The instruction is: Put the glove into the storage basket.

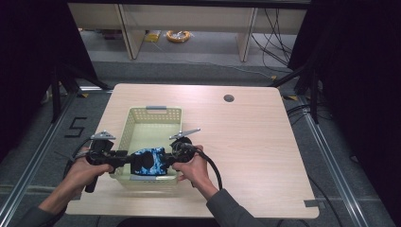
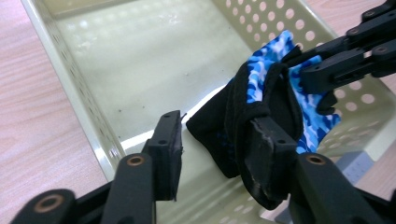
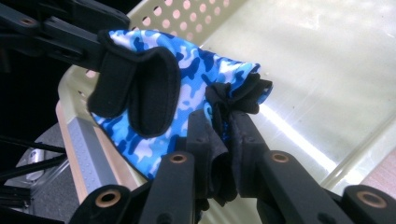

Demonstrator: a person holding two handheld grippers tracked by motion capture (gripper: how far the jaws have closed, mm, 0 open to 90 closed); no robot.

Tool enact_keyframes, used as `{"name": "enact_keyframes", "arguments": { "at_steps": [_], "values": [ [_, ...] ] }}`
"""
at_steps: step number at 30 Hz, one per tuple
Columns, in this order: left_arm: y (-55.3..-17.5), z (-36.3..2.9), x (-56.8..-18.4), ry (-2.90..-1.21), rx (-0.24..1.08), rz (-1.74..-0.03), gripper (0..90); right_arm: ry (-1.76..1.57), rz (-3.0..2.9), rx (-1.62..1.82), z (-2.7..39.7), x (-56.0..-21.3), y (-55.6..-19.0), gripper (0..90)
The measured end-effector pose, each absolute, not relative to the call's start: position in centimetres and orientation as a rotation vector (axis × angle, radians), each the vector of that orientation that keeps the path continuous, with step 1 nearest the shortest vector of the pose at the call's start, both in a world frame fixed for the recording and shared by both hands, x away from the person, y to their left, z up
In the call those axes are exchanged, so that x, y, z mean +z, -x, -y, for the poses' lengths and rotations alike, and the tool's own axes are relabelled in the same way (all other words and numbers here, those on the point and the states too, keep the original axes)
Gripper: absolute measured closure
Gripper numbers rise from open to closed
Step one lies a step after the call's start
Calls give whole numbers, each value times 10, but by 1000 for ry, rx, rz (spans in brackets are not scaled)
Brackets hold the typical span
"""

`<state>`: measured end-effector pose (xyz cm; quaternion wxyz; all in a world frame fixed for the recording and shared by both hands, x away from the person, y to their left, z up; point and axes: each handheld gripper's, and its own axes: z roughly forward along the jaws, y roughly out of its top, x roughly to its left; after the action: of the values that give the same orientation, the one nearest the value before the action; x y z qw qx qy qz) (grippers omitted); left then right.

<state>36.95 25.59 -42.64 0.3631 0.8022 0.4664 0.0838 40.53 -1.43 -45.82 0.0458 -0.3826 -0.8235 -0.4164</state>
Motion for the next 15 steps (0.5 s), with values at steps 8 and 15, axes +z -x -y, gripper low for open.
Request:
{"name": "enact_keyframes", "arguments": {
  "at_steps": [8,15],
  "values": [
    [-369,-262,-427,-2076,210,-1230,492,1157,2550,-1246,14,-461,-407,801],
    [-367,-264,-427,-2072,207,-1225,496,1161,2545,-1229,13,-462,-406,800]
  ]
}}
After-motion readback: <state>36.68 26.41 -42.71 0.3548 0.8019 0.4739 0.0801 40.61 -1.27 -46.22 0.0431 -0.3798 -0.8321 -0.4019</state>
